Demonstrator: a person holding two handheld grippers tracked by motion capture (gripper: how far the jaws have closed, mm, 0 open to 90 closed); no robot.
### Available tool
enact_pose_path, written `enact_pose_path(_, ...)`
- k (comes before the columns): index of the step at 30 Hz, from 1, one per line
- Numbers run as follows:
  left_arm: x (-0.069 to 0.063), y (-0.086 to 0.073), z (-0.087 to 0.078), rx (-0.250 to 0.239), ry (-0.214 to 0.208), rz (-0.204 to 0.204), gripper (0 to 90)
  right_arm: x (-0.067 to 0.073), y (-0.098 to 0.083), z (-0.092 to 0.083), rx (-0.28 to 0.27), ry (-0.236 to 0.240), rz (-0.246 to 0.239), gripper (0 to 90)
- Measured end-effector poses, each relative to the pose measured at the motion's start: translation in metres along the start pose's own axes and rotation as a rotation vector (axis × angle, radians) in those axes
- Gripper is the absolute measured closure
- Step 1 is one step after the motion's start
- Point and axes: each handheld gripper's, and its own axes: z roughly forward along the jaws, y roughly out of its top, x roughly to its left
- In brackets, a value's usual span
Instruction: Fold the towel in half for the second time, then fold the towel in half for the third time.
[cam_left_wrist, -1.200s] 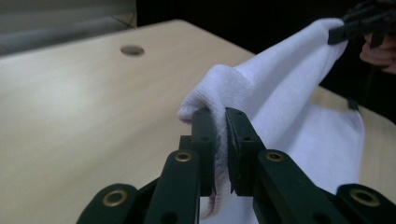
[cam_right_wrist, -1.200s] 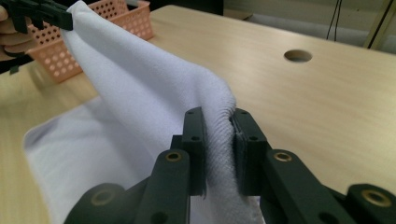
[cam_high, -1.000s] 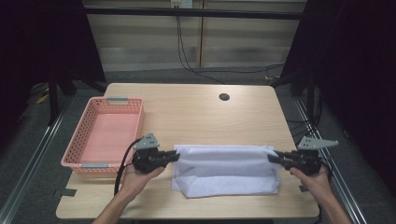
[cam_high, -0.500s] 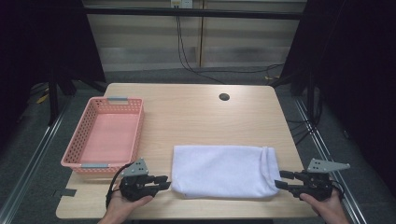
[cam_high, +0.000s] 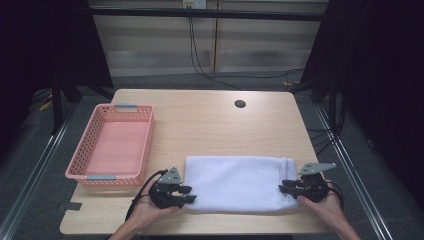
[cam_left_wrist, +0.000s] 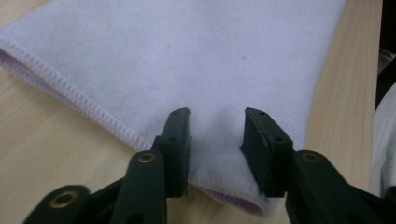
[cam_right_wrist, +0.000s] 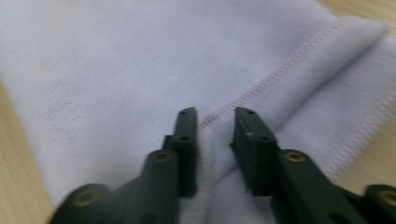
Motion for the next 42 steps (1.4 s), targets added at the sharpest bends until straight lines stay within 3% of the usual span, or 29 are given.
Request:
enact_pose_path(1,-0.001,-0.002,0.000,0.012,0.004,0.000,57.8,-0.002,-0.001,-0.001,-0.004,-0.015,0.007,79.7)
enact_pose_path(4,-0.003,-0.001,0.006,0.013,0.023,0.016,56.9,-0.008,-0.004,-0.004,-0.012,-0.029,0.040,80.7)
enact_pose_path(8,0.002,0.008,0.017,0.005,0.013,0.006,57.2,-0.014,-0.005,-0.006,-0.010,-0.077,0.057,80.0)
enact_pose_path(11,0.000,0.012,0.021,0.013,0.014,0.004,57.6,-0.017,-0.007,-0.009,-0.010,-0.095,0.070,76.4)
enact_pose_path(12,-0.001,0.013,0.019,0.028,-0.011,0.004,58.1,-0.019,-0.010,-0.014,-0.036,-0.103,0.074,62.5)
enact_pose_path(17,0.001,0.014,0.011,-0.008,-0.037,-0.025,58.1,0.001,-0.008,-0.034,-0.149,-0.112,0.032,51.6)
enact_pose_path(19,0.002,0.017,0.009,-0.017,-0.022,-0.033,54.0,0.015,-0.009,-0.040,-0.173,-0.125,0.004,49.5)
enact_pose_path(21,0.006,0.021,0.007,-0.034,-0.005,-0.040,52.5,0.027,-0.008,-0.043,-0.195,-0.092,-0.008,49.0)
enact_pose_path(22,0.011,0.025,0.005,-0.058,0.002,-0.062,52.1,0.034,-0.007,-0.042,-0.196,-0.089,-0.024,48.6)
enact_pose_path(23,0.014,0.029,0.005,-0.070,0.014,-0.074,51.4,0.043,-0.005,-0.038,-0.189,-0.052,-0.041,46.9)
enact_pose_path(27,0.026,0.039,0.007,-0.100,0.020,-0.104,48.2,0.054,0.007,-0.021,-0.164,0.027,-0.059,43.9)
enact_pose_path(32,0.046,0.051,0.012,-0.106,0.062,-0.131,46.3,0.068,0.030,0.009,-0.128,0.136,-0.079,44.4)
enact_pose_path(34,0.054,0.055,0.014,-0.113,0.067,-0.146,49.9,0.077,0.040,0.019,-0.123,0.183,-0.090,45.1)
enact_pose_path(35,0.056,0.057,0.015,-0.114,0.078,-0.150,51.9,0.085,0.050,0.030,-0.119,0.231,-0.103,45.7)
enact_pose_path(40,0.066,0.065,0.021,-0.097,0.106,-0.145,50.0,0.102,0.072,0.058,-0.097,0.296,-0.136,46.8)
enact_pose_path(42,0.072,0.067,0.023,-0.119,0.116,-0.176,49.5,0.109,0.083,0.073,-0.071,0.332,-0.152,47.0)
